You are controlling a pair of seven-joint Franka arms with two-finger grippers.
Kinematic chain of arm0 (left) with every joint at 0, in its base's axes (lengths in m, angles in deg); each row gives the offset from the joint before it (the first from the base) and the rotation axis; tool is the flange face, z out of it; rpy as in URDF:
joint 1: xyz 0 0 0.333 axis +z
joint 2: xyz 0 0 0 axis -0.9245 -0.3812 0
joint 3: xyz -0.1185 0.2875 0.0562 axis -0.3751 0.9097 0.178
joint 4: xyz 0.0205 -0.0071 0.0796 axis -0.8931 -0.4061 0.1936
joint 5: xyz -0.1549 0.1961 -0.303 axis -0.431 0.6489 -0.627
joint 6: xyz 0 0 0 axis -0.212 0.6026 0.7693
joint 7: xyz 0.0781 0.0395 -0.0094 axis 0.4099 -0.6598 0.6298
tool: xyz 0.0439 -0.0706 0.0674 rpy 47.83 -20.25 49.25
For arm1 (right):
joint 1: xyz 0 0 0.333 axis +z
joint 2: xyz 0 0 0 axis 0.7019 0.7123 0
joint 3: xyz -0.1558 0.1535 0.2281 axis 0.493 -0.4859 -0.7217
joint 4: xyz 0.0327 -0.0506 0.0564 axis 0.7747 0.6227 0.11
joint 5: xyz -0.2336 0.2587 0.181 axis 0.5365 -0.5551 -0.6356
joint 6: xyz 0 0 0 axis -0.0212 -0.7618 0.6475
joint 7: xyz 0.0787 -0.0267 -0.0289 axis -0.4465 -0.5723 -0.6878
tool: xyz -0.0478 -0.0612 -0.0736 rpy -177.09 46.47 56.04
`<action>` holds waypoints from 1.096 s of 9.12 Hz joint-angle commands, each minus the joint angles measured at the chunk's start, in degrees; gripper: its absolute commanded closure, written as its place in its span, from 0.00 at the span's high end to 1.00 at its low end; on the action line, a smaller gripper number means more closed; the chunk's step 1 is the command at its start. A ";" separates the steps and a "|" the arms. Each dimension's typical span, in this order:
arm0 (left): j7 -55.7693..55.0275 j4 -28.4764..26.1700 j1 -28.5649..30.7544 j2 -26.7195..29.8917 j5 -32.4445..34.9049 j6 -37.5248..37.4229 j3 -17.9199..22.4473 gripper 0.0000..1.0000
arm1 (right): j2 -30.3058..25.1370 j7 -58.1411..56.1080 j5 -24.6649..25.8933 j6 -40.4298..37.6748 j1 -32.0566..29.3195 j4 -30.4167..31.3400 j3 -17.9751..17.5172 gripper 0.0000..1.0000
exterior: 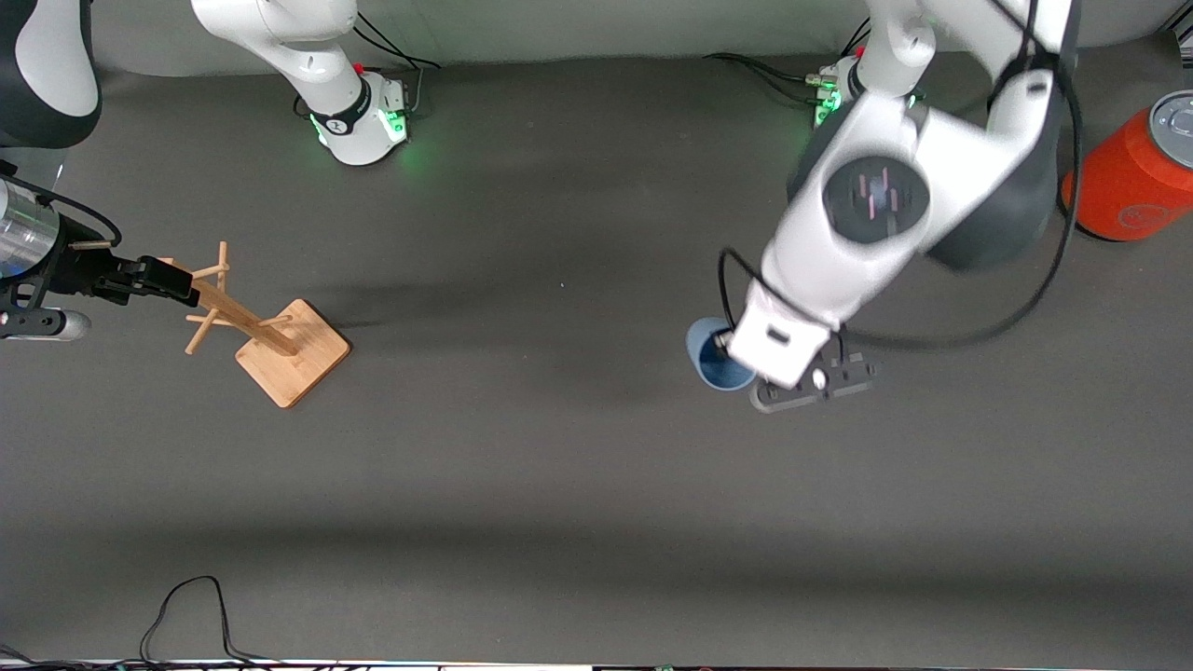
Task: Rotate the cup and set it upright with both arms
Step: 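Rotate the cup upright with the left gripper and set it down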
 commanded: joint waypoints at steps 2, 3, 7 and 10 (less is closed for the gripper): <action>-8.52 -28.13 -4.90 7.97 7.07 26.40 0.92 0.00 | -0.88 -0.76 0.04 -0.11 0.63 0.40 0.63 1.00; -11.42 -30.96 -5.69 6.66 7.43 31.08 0.92 0.00 | -0.88 -0.41 0.04 -0.29 0.63 0.40 0.63 1.00; -31.88 -33.89 -9.21 -3.70 23.99 42.96 1.00 0.00 | -1.32 -0.06 -0.04 -0.90 0.72 1.01 0.72 1.00; -37.45 -33.71 -9.39 -6.10 27.21 44.31 1.00 0.00 | -1.32 1.00 -0.13 -0.82 0.72 0.93 0.72 1.00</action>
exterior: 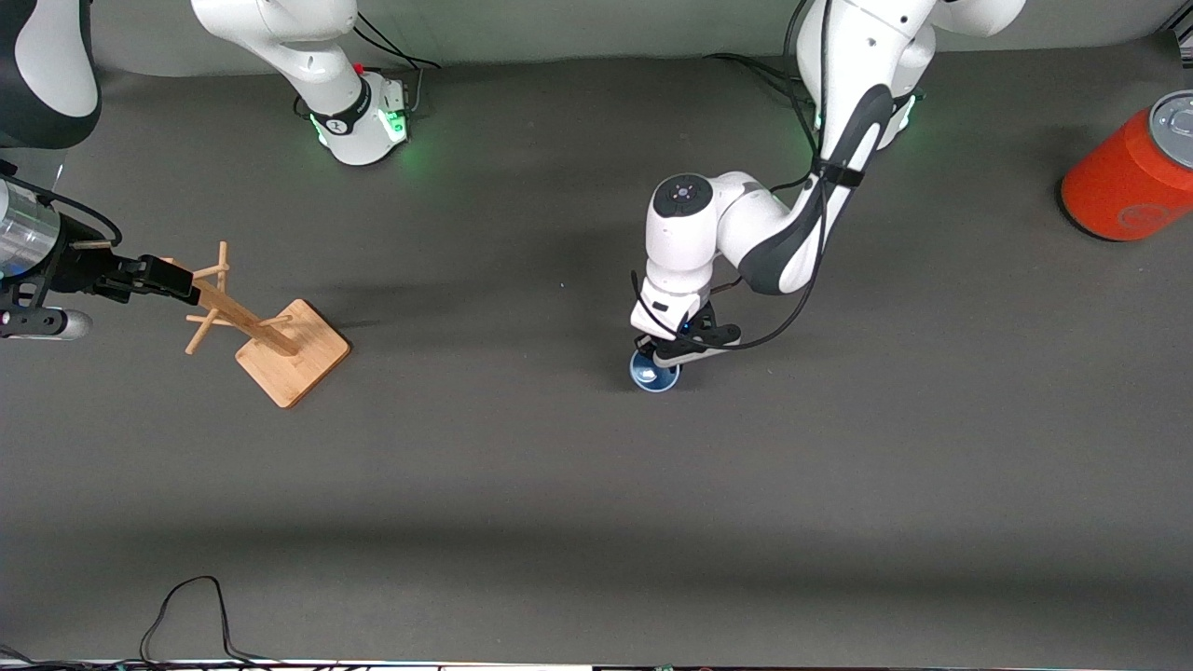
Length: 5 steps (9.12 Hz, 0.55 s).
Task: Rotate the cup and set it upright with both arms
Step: 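Rotate the cup upright with the left gripper and set it down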
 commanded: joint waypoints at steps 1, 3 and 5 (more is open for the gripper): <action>-3.16 0.58 -0.94 0.38 1.59 0.06 0.79 0.03 | -1.28 0.94 -0.13 -0.26 0.61 0.92 0.60 1.00; -2.56 1.11 -0.77 0.81 1.51 -0.64 0.70 1.00 | -1.20 0.95 -0.22 -0.26 0.70 1.01 0.60 1.00; -2.38 5.22 -0.94 2.22 1.07 -7.80 0.44 1.00 | -1.02 0.77 -0.04 -0.17 0.70 1.01 0.60 1.00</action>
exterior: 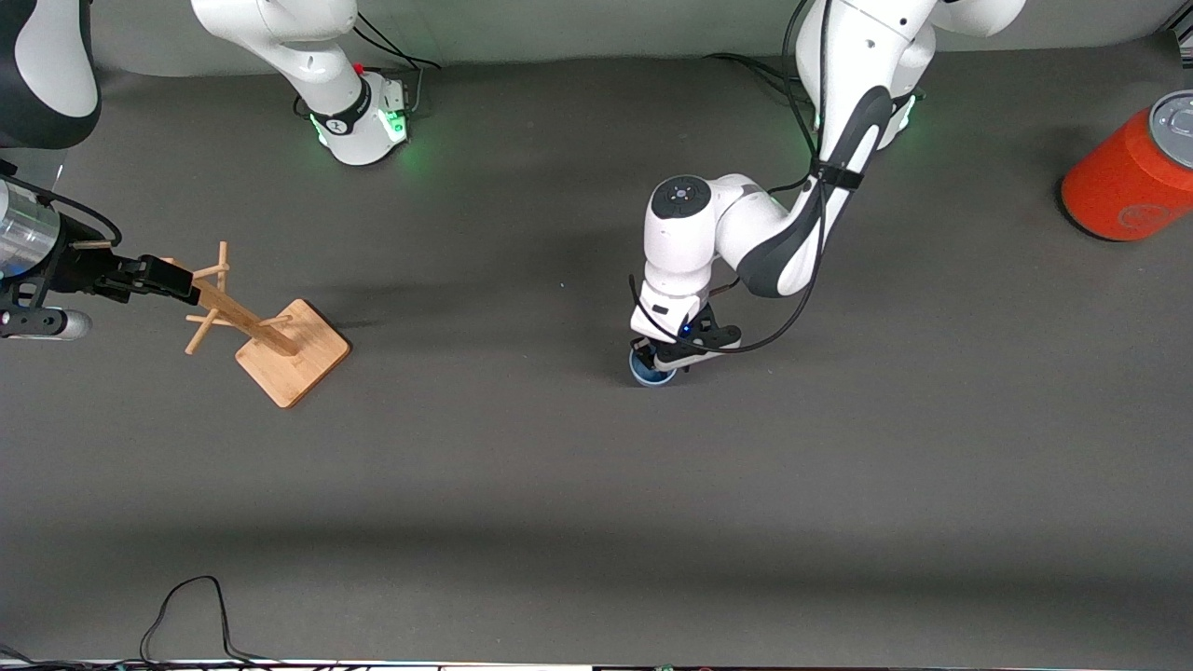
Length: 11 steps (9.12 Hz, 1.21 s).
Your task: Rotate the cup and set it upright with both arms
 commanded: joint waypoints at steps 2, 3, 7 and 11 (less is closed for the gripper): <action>6.32 9.52 0.03 2.87 -3.41 -17.08 -1.50 1.00 | -0.69 -0.13 0.05 -0.17 0.52 0.56 0.58 1.00; 14.64 15.91 0.30 2.78 -9.45 -24.62 -0.98 1.00 | -0.34 -0.14 -0.04 -0.17 0.52 0.29 0.58 1.00; 44.41 21.95 15.54 8.39 -17.47 -34.79 -1.06 1.00 | -0.51 -2.34 0.05 -0.17 0.61 -1.02 0.13 1.00; 74.96 22.04 28.32 14.72 -17.77 -44.20 0.42 1.00 | 1.94 -2.16 0.75 1.41 3.14 -3.57 -0.22 1.00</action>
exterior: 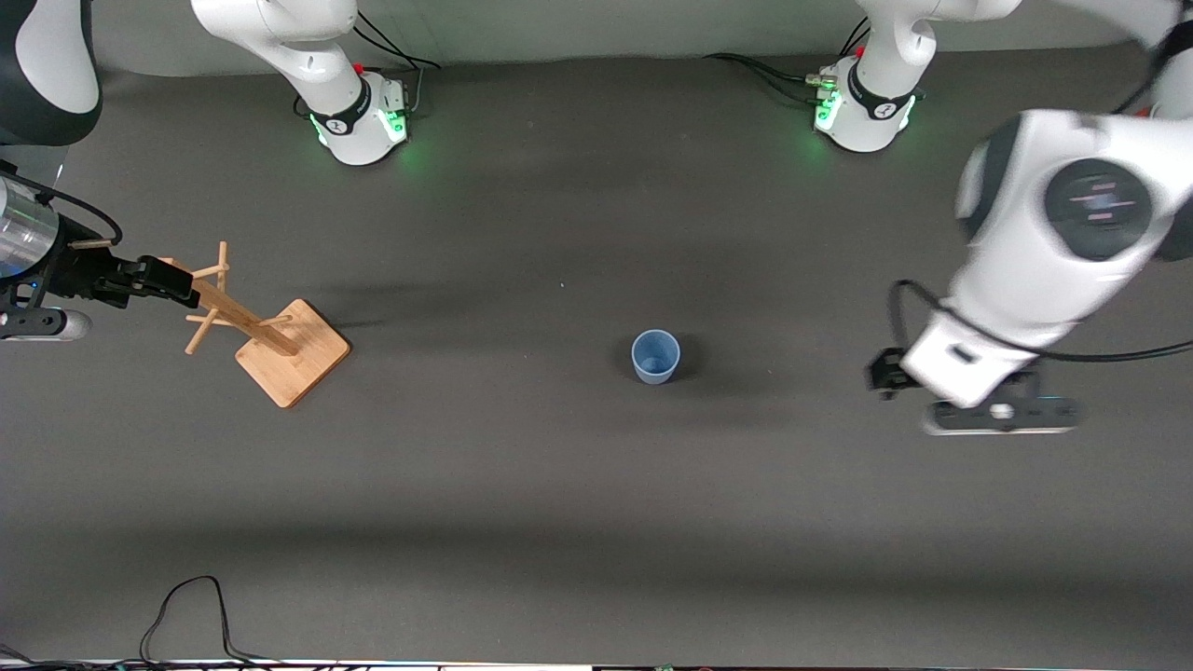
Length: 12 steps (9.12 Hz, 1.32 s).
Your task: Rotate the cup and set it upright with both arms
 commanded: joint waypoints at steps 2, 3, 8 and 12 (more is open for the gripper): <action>11.05 -1.01 0.35 6.86 -2.09 -8.53 6.91 1.00 | 2.17 -0.24 0.47 0.34 2.28 -2.51 0.17 1.00; 11.07 -3.72 0.34 9.85 -2.45 -9.79 7.55 1.00 | 2.43 -0.24 0.56 0.34 2.45 -2.51 0.17 1.00; 10.01 -9.28 2.08 11.99 -6.49 -7.69 11.60 1.00 | 2.78 -0.59 0.47 0.34 2.37 -2.51 0.25 1.00; 10.80 -13.40 4.83 14.70 -8.61 -1.90 8.70 1.00 | 2.96 -0.68 0.56 0.25 2.28 -2.51 0.34 1.00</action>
